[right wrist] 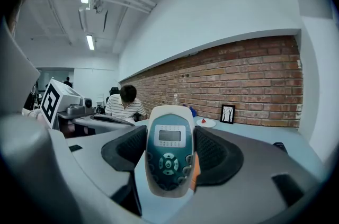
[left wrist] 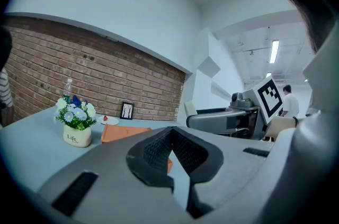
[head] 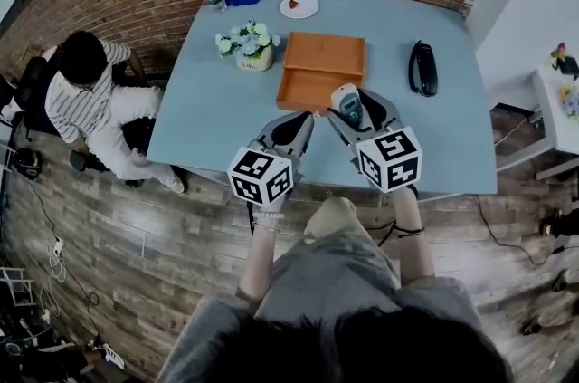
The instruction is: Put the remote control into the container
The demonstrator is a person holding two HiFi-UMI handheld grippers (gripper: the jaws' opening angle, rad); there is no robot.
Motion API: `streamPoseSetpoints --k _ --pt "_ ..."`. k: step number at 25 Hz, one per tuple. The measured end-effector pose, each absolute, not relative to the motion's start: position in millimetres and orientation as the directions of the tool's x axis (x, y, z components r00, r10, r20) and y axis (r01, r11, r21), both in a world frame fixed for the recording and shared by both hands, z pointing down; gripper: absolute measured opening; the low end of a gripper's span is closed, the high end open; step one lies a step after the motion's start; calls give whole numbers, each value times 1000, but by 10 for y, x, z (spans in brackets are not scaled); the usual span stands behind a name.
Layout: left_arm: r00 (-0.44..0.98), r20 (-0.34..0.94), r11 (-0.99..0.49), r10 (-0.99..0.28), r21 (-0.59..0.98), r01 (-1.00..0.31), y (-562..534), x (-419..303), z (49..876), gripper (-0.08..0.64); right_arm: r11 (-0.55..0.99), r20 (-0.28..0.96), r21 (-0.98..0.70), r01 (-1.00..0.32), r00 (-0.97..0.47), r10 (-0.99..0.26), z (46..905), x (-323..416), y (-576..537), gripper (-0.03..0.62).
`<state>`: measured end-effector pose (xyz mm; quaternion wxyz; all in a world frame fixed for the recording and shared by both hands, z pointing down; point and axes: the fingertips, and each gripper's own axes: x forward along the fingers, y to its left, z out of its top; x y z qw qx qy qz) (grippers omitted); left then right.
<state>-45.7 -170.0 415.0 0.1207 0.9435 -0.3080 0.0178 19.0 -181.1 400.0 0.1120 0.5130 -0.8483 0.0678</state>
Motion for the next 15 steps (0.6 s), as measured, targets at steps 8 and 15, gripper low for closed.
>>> streamPoseSetpoints --k 8,15 --pt "819 121 -788 -560 225 -572 -1879 -366 4218 3 462 291 3 -887 -442 -849 4109 265 -2064 287" --pt "812 150 -772 -564 253 -583 -2173 -384 4335 3 485 325 -2 -874 -460 -826 4186 221 -2362 287"
